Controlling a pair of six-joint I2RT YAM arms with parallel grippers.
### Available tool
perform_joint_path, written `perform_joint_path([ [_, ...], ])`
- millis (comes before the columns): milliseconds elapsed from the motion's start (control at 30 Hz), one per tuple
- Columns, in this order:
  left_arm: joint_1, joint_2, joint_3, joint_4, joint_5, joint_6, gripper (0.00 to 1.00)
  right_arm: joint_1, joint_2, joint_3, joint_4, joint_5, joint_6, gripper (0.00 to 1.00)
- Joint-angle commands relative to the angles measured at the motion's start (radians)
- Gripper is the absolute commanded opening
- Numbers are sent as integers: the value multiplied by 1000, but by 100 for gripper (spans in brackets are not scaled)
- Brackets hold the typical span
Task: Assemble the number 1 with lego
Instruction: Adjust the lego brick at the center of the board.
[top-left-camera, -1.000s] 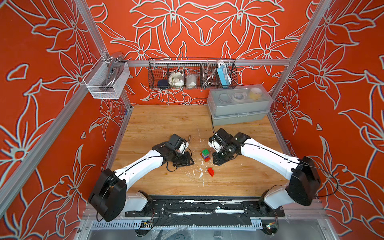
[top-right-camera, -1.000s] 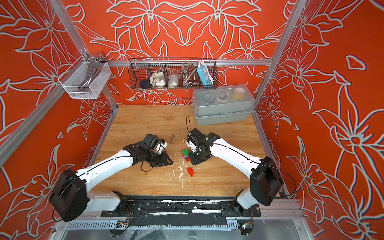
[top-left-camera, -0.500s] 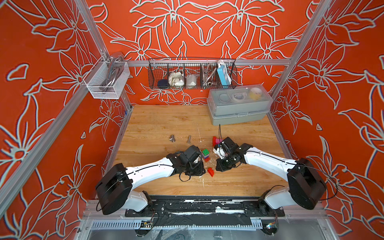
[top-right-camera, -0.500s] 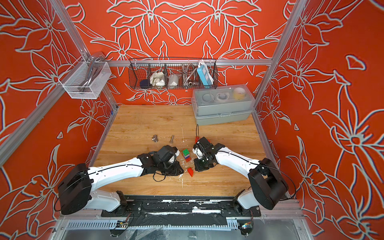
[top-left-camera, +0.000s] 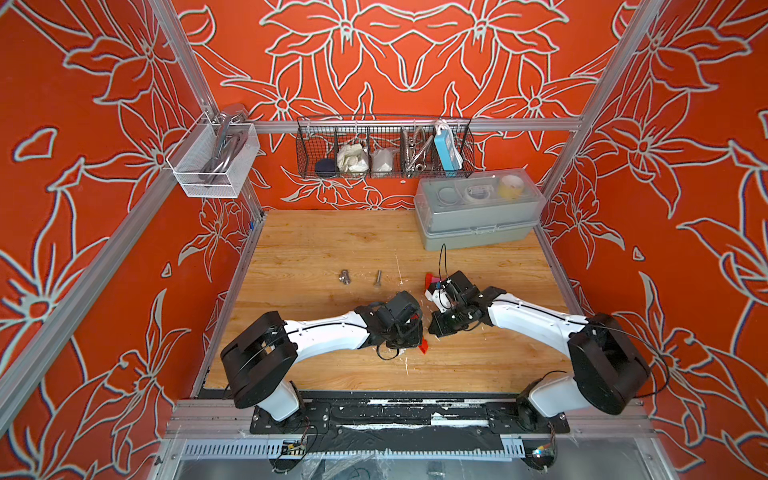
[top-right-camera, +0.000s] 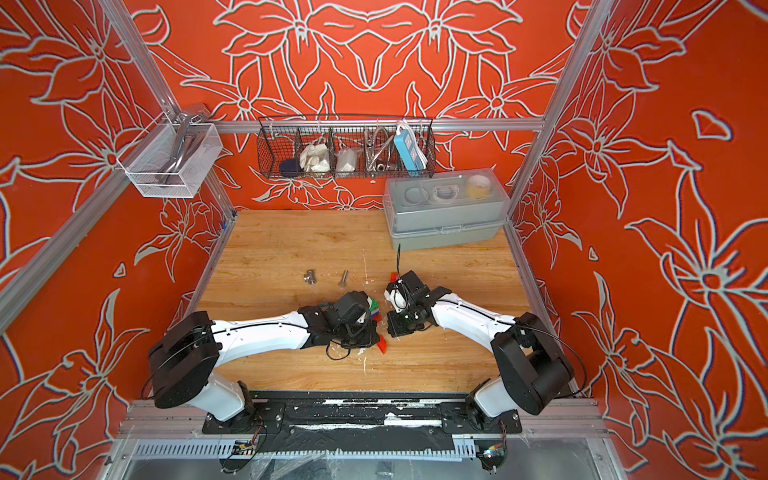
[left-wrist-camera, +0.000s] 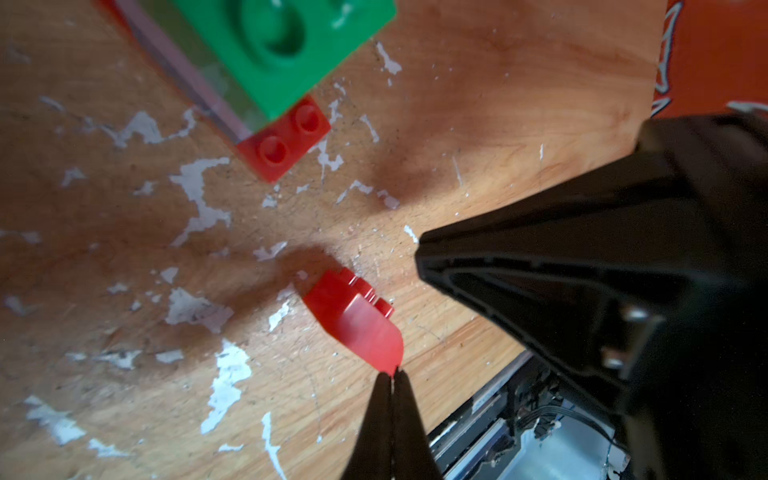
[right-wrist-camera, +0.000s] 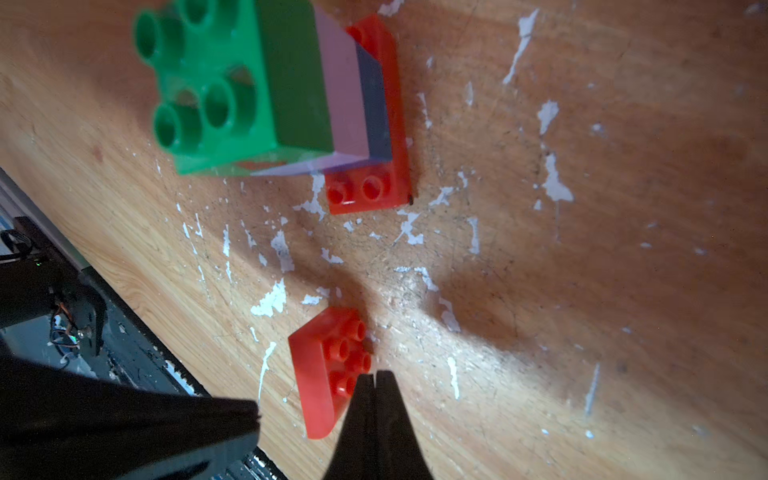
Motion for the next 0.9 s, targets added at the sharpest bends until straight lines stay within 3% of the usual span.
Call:
perform_joint_path([
  [0, -9, 17, 27, 9, -30, -17, 4, -6, 26, -28, 38, -42, -9, 1],
  [300, -25, 92, 59, 13, -7, -18, 1, -6, 48, -42, 79, -76, -6, 1],
  [867, -26, 85, 7, -22, -31, -18, 0, -6, 31, -35, 59, -93, -2, 1],
])
